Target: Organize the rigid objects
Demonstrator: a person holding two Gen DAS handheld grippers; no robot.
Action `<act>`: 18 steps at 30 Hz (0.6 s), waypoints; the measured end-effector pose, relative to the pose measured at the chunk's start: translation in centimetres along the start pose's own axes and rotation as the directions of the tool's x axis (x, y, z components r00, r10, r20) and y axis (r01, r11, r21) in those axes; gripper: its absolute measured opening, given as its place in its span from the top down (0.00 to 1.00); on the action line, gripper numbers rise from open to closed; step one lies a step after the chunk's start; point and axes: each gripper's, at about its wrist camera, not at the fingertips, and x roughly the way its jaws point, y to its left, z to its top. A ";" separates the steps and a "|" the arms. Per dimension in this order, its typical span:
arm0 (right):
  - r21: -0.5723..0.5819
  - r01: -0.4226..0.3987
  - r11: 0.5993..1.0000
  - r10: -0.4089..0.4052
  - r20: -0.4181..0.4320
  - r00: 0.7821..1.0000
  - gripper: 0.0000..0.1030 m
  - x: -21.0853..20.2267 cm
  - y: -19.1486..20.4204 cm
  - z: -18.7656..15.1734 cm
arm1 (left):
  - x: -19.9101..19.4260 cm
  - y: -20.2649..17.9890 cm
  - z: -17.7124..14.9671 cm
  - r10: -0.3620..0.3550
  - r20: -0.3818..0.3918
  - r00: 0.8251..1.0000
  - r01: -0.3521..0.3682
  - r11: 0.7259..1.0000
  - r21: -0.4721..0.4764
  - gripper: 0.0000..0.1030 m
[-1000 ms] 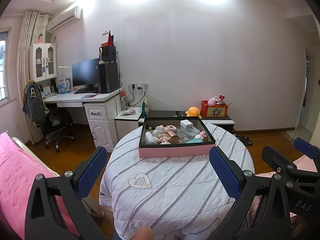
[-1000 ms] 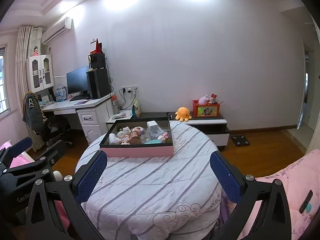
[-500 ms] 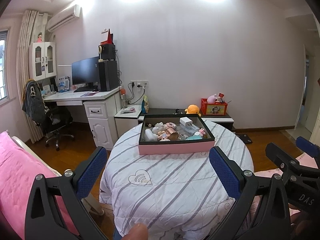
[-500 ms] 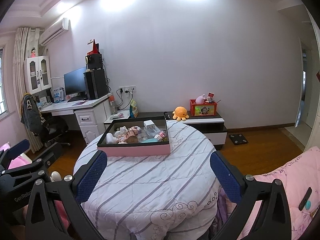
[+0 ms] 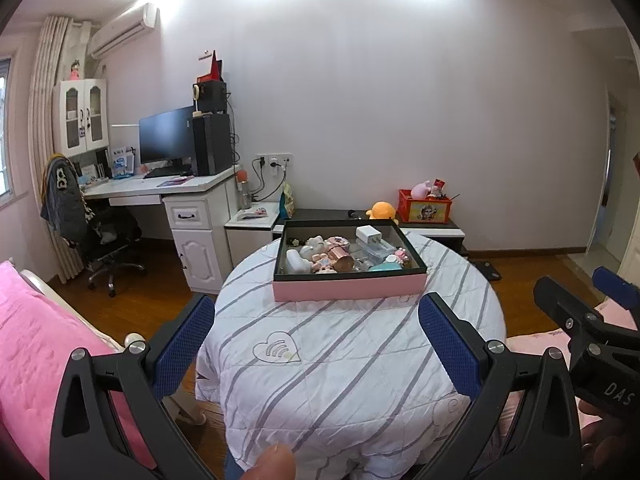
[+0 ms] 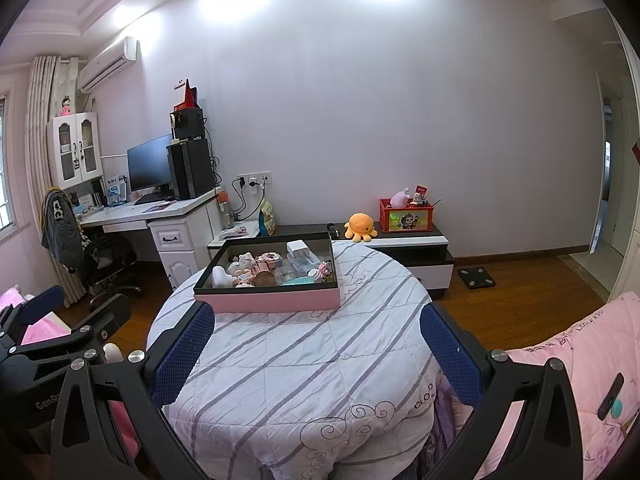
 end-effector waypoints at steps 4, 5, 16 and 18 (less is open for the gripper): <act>0.005 0.005 1.000 -0.005 -0.001 1.000 0.00 -0.1 0.0 -0.1 | -0.2 -0.4 -0.2 0.017 0.011 1.000 -0.017 1.000 0.022 0.00; 0.007 0.005 1.000 -0.005 -0.001 1.000 0.00 -0.1 -0.1 -0.2 | -0.2 -0.5 -0.2 0.014 0.012 1.000 -0.014 1.000 0.023 0.00; 0.010 0.010 1.000 -0.010 0.001 1.000 0.00 -0.4 -0.2 -0.3 | -0.2 0.0 -0.2 -0.021 -0.002 1.000 0.021 1.000 -0.011 0.00; 0.010 0.010 1.000 -0.010 0.000 1.000 0.00 -0.3 -0.3 -0.3 | -0.1 0.2 -0.2 -0.022 -0.002 1.000 0.022 1.000 -0.015 0.00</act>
